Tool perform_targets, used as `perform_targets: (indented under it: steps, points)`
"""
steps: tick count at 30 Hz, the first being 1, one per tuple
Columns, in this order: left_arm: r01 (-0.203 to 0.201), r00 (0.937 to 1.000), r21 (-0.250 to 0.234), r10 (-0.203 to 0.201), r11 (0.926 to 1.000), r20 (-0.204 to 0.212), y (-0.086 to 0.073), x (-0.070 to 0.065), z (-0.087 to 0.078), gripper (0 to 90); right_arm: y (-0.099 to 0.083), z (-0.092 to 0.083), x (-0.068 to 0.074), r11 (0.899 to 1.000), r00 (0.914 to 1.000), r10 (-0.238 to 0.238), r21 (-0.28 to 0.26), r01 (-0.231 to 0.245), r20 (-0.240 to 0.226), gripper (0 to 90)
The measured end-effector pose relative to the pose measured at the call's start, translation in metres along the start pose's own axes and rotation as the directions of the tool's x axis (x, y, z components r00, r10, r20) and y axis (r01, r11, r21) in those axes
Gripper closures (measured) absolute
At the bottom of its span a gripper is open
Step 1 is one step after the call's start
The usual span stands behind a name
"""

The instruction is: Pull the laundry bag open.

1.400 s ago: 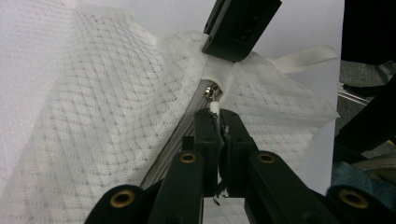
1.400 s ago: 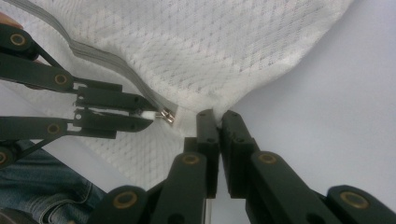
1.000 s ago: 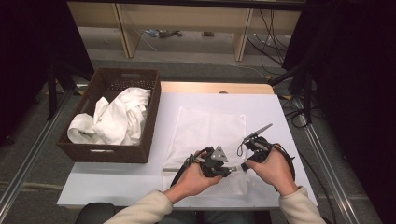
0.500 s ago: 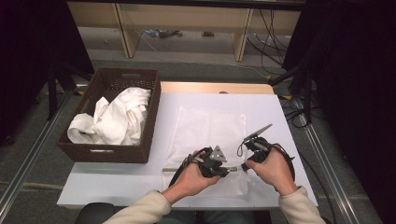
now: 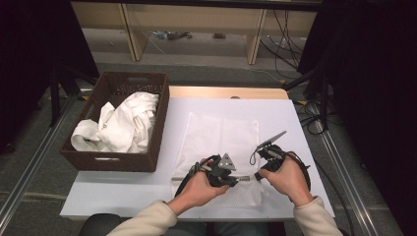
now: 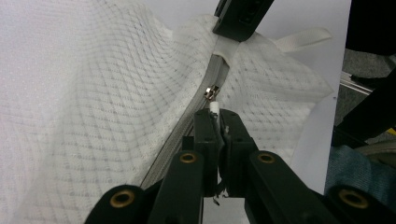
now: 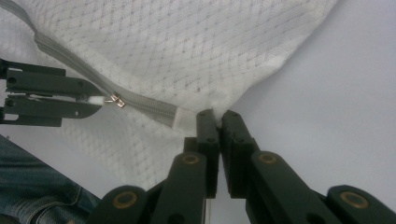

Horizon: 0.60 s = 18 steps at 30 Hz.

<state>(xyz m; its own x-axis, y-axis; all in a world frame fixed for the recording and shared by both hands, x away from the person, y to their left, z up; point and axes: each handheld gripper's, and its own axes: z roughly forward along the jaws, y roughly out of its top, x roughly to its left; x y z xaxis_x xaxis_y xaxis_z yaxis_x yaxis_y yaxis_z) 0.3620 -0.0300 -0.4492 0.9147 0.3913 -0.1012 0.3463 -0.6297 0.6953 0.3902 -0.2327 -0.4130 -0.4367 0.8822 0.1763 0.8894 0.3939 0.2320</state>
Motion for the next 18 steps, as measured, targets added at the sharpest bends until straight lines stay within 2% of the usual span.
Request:
perform_targets:
  steps: [1,3,4,6,7,9,11,12,13,14,15,18]
  points:
    - [0.024,0.9997,-0.023,-0.024,0.9995,-0.001,-0.0002,-0.0018,0.001,85.8,0.0002,0.0008,-0.0015,1.0,0.9998,-0.021,-0.008,0.021,0.003,87.3]
    - [0.017,0.9998,-0.021,-0.017,0.9996,-0.003,-0.0007,-0.0019,0.0004,85.8,-0.0002,0.0006,-0.0011,1.0,0.9999,-0.011,-0.009,0.011,0.002,87.3]
    - [-0.028,0.9996,0.017,0.028,0.9995,-0.007,-0.0007,0.0004,-0.0026,85.8,-0.0001,0.0008,-0.0012,1.0,0.9999,-0.012,-0.006,0.012,0.003,87.2]
    - [-0.014,0.9999,0.015,0.014,0.9998,-0.005,-0.0016,-0.0001,-0.003,85.8,-0.0003,0.001,-0.0014,1.0,0.9999,-0.013,-0.01,0.013,0.003,87.3]
    - [0.005,0.9999,-0.008,-0.005,1.0,-0.011,-0.002,-0.0015,-0.0022,85.8,-0.0007,0.0009,-0.0009,1.0,1.0,-0.003,-0.006,0.003,0.007,87.2]
    - [0.009,0.9999,-0.01,-0.009,0.9999,-0.012,-0.0023,-0.0016,-0.0032,85.9,-0.0008,0.0015,-0.0001,1.0,0.9999,0.014,0.002,-0.014,0.006,87.3]
    - [0.021,0.9997,-0.013,-0.022,0.9997,-0.013,-0.0029,-0.0022,-0.0036,85.9,-0.0005,0.0018,-0.0016,1.0,0.9999,-0.008,-0.002,0.008,0.009,87.2]
    - [0.009,0.9999,-0.01,-0.009,0.9999,-0.014,-0.003,-0.0016,-0.0042,85.9,-0.0004,0.002,-0.0023,1.0,0.9998,-0.02,-0.004,0.02,0.008,87.3]
    - [-0.001,0.9999,-0.002,0.001,1.0,-0.015,-0.0033,-0.001,-0.0048,85.9,-0.0007,0.0015,-0.0009,1.0,0.9999,0.002,0.0,-0.002,0.01,87.3]
    - [-0.005,0.9999,0.008,0.005,1.0,-0.014,-0.0036,-0.0006,-0.0055,85.9,-0.0007,0.0015,-0.0009,1.0,0.9999,0.001,0.0,-0.001,0.011,87.3]
    - [-0.03,0.9995,0.025,0.03,0.9992,-0.012,-0.0036,0.001,-0.0069,85.9,-0.0009,0.0018,-0.0004,1.0,0.9999,0.011,0.001,-0.011,0.008,87.3]
    - [-0.028,0.9995,0.025,0.028,0.9993,-0.012,-0.004,0.001,-0.0081,85.9,-0.0009,0.0023,-0.0003,1.0,0.9999,0.013,0.001,-0.013,0.008,87.3]
